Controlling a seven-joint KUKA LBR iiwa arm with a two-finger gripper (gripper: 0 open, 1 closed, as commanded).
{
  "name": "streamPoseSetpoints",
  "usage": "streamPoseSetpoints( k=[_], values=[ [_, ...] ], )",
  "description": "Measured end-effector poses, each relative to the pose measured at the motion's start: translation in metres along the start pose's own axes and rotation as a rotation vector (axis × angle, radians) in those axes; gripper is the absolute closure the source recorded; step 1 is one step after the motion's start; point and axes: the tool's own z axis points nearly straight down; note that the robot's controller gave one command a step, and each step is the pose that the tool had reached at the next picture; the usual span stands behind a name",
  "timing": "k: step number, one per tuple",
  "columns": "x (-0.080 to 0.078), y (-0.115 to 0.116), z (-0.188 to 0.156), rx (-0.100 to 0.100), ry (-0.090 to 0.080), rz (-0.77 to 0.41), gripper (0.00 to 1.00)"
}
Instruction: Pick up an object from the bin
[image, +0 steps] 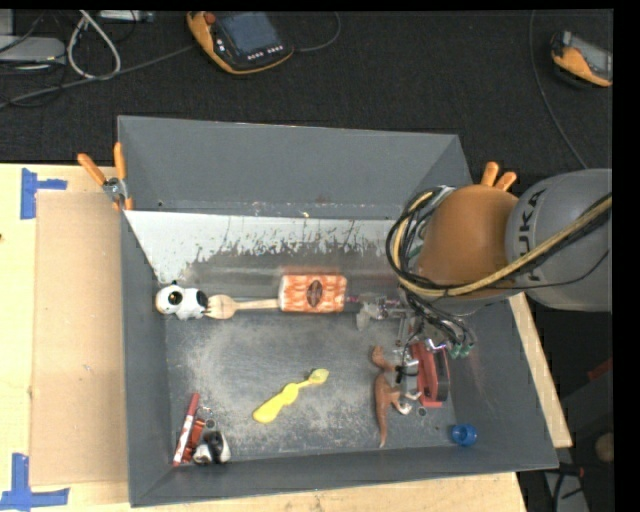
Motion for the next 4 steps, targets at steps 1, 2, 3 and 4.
streamPoseSetpoints(
  k=[1,2,3,4],
  values=[
    [0.036,-0.066,-0.021,-0.002,0.0,-0.035,0.0],
    [0.066,-0.048,-0.033,-0.009,-0.002,-0.014,1.0],
    [0.066,-0.048,-0.033,-0.009,-0.002,-0.015,1.0],
    [0.068,-0.014,-0.019,-0.009,-0.002,-0.089,1.0]
  ],
)
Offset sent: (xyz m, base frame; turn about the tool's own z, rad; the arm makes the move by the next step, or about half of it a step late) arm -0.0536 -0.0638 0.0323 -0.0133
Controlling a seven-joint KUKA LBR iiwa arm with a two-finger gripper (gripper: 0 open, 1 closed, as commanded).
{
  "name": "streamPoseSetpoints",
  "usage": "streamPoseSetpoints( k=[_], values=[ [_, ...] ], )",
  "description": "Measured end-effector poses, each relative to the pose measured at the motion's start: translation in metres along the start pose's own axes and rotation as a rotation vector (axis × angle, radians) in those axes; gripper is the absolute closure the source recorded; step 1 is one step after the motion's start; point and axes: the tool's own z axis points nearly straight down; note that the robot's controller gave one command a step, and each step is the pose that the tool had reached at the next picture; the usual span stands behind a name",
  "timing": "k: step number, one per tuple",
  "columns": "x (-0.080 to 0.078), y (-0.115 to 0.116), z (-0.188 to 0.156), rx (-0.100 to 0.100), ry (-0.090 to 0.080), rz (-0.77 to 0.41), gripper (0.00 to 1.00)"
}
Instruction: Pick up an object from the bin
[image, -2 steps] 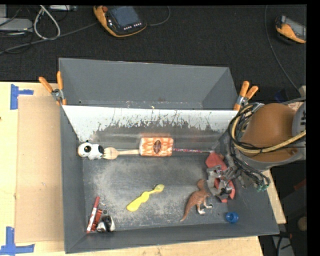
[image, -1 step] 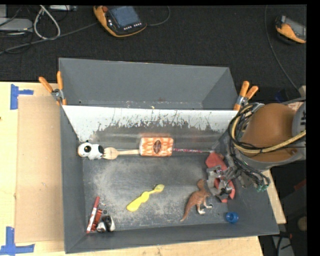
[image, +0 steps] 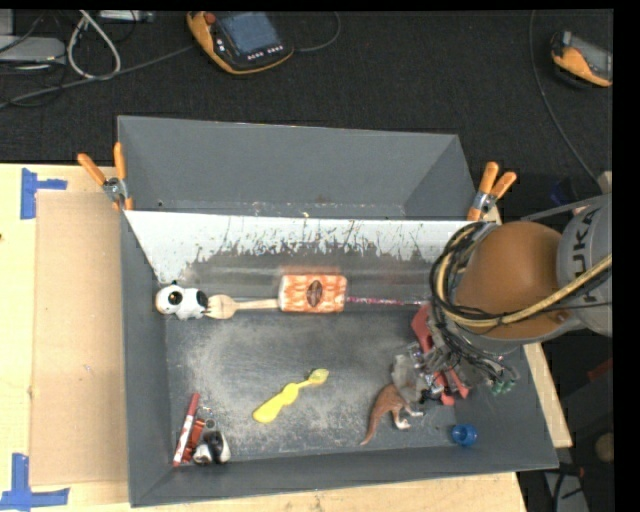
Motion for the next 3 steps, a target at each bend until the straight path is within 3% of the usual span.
streamPoseSetpoints(
  k=[1,2,3],
  values=[
    [0.005,0.004,0.011,0.005,-0.005,0.022,1.0],
    [-0.004,0.027,0.001,0.002,-0.006,-0.066,0.0],
    [-0.004,0.027,0.001,0.002,-0.005,-0.066,0.0]
  ],
)
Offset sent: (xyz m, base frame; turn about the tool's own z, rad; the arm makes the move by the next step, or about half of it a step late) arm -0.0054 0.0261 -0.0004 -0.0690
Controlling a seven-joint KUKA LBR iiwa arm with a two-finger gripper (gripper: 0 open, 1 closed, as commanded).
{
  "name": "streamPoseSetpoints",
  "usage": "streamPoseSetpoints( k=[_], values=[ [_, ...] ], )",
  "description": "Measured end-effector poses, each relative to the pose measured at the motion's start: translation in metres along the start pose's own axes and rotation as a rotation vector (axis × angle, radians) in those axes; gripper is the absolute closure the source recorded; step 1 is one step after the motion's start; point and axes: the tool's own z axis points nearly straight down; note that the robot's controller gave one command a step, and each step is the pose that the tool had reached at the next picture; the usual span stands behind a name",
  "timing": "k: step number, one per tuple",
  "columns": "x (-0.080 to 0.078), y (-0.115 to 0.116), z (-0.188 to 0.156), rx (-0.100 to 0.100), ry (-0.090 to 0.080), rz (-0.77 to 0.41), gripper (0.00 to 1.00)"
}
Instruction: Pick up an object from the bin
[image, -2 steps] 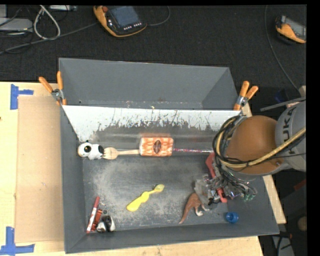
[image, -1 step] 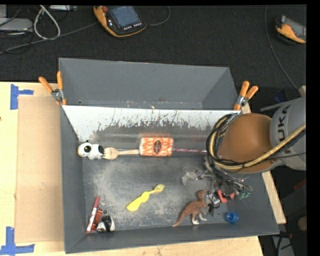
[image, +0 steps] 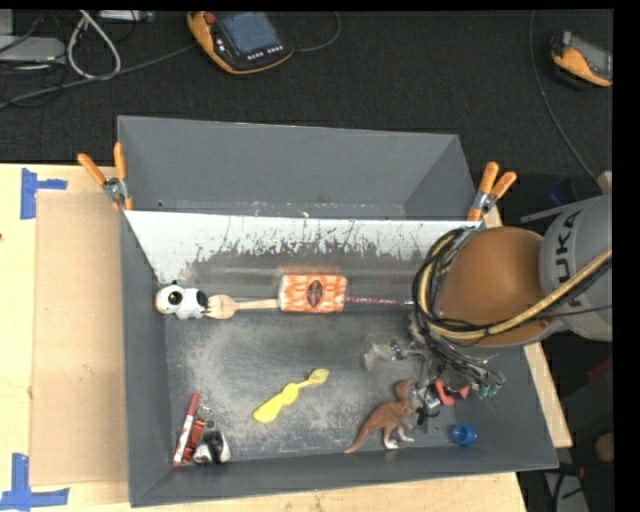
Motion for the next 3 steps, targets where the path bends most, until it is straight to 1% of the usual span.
streamPoseSetpoints(
  k=[1,2,3],
  values=[
    [0.0342,-0.0152,0.0244,0.0,0.0,-0.077,0.0],
    [0.0338,-0.0142,0.0244,-0.002,0.0,-0.079,1.0],
    [0.0338,-0.0141,0.0243,-0.002,0.001,-0.08,1.0]
  ],
)
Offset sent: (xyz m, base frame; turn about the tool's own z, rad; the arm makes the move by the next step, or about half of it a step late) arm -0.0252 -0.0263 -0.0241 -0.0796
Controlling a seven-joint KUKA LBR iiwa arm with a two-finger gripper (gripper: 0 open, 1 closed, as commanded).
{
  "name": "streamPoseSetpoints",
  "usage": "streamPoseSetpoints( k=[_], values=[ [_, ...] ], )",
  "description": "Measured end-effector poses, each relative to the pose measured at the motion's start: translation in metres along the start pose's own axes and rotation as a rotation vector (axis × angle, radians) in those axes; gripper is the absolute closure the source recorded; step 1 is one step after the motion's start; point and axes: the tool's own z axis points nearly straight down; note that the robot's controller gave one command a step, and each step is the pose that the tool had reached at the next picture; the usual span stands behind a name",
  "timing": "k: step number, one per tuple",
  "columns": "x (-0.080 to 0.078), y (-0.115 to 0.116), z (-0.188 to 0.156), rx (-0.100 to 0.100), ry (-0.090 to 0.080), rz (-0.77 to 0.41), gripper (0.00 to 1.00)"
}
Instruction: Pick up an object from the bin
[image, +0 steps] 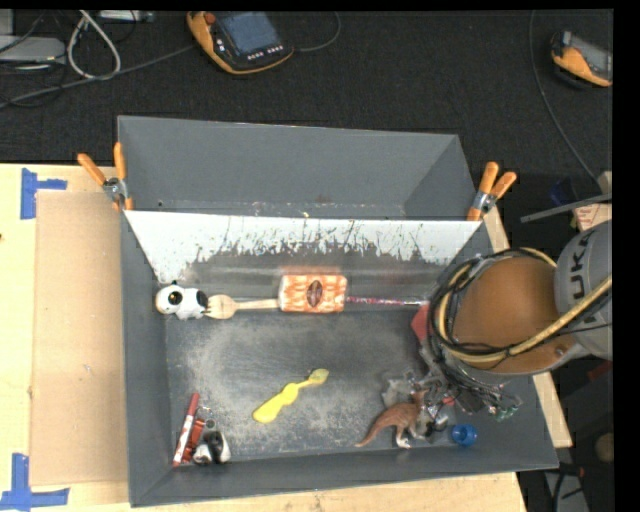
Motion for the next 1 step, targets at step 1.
streamPoseSetpoints(
  k=[1],
  values=[
    [0.0001,0.0025,-0.0738,-0.004,0.004,-0.013,1.0]
  ],
)
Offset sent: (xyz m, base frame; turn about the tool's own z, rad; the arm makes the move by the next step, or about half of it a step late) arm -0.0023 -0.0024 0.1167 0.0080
